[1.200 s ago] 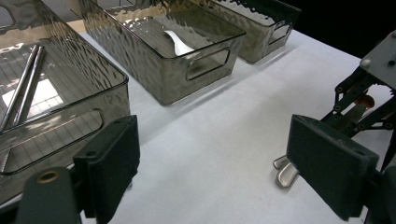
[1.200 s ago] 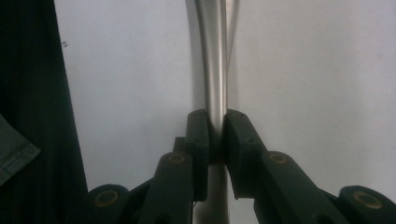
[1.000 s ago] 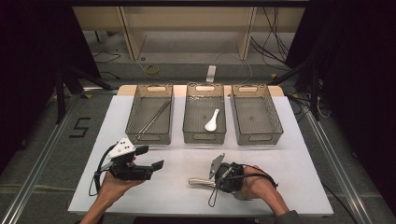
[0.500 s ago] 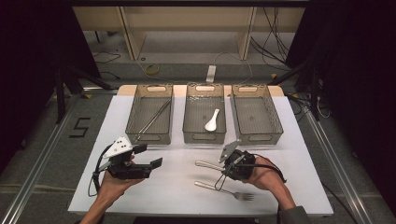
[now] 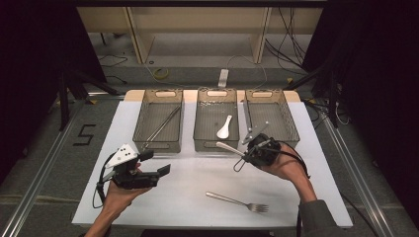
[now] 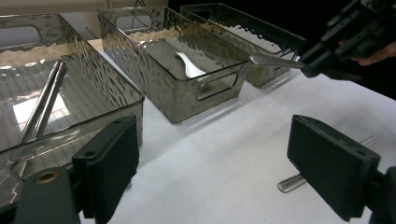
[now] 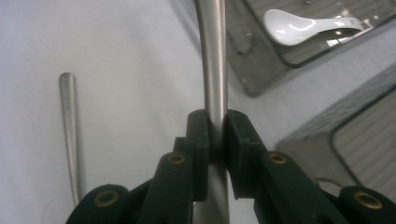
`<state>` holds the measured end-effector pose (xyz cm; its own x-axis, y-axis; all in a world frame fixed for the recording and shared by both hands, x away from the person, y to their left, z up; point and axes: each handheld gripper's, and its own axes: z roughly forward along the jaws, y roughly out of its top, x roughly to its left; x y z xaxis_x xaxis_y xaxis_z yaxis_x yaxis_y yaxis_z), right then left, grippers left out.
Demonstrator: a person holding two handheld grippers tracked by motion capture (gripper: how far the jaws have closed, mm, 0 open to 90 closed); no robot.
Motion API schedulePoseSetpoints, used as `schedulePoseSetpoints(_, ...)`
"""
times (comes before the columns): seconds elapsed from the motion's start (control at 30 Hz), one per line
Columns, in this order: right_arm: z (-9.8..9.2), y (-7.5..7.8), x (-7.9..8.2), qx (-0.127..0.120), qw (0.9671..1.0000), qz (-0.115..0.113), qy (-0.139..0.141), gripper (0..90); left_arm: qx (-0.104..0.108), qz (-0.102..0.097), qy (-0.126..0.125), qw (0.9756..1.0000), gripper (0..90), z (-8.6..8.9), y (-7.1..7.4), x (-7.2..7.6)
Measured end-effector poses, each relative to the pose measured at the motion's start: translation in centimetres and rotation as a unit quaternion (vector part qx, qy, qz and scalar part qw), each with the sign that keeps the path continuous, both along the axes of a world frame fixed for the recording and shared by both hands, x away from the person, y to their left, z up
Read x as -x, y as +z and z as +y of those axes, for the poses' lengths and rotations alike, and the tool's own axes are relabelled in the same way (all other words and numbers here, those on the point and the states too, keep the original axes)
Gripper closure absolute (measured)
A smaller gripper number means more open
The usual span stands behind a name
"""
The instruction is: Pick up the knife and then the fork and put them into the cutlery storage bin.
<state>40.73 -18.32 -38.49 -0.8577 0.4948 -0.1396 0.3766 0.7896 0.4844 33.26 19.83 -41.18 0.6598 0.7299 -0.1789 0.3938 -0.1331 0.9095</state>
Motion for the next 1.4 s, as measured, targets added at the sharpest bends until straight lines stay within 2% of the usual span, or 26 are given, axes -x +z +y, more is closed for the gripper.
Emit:
schedulePoseSetpoints(0.33, -1.3, 1.7, -3.3, -0.014, 0.9985, -0.009, -0.052, 80.9, 0.006, -0.004, 0.003, 1.0000, 15.8, 0.1, 0.1, 0.0)
schedulePoseSetpoints(0.43, -1.5, 1.9, -4.1, -0.013, 0.9982, -0.011, -0.058, 80.9, 0.008, -0.006, 0.006, 0.9999, 15.7, 0.1, 0.1, 0.0)
schedulePoseSetpoints(0.8, -2.1, 3.1, -7.1, -0.024, 0.9935, -0.025, -0.109, 80.9, 0.011, -0.009, 0.006, 0.9999, 15.5, 0.0, 0.1, 0.1)
schedulePoseSetpoints(1.03, -2.7, 3.3, -8.5, -0.026, 0.9901, -0.027, -0.135, 80.9, 0.010, -0.012, 0.008, 0.9998, 15.5, 0.0, 0.2, 0.1)
schedulePoseSetpoints(1.23, -3.4, 2.7, -9.8, -0.030, 0.9864, -0.022, -0.160, 80.9, 0.016, -0.016, 0.012, 0.9997, 15.5, 0.0, 0.2, 0.1)
schedulePoseSetpoints(1.4, -3.9, 2.2, -11.0, -0.023, 0.9838, -0.019, -0.177, 80.9, 0.017, -0.018, 0.013, 0.9996, 15.5, 0.1, 0.2, 0.1)
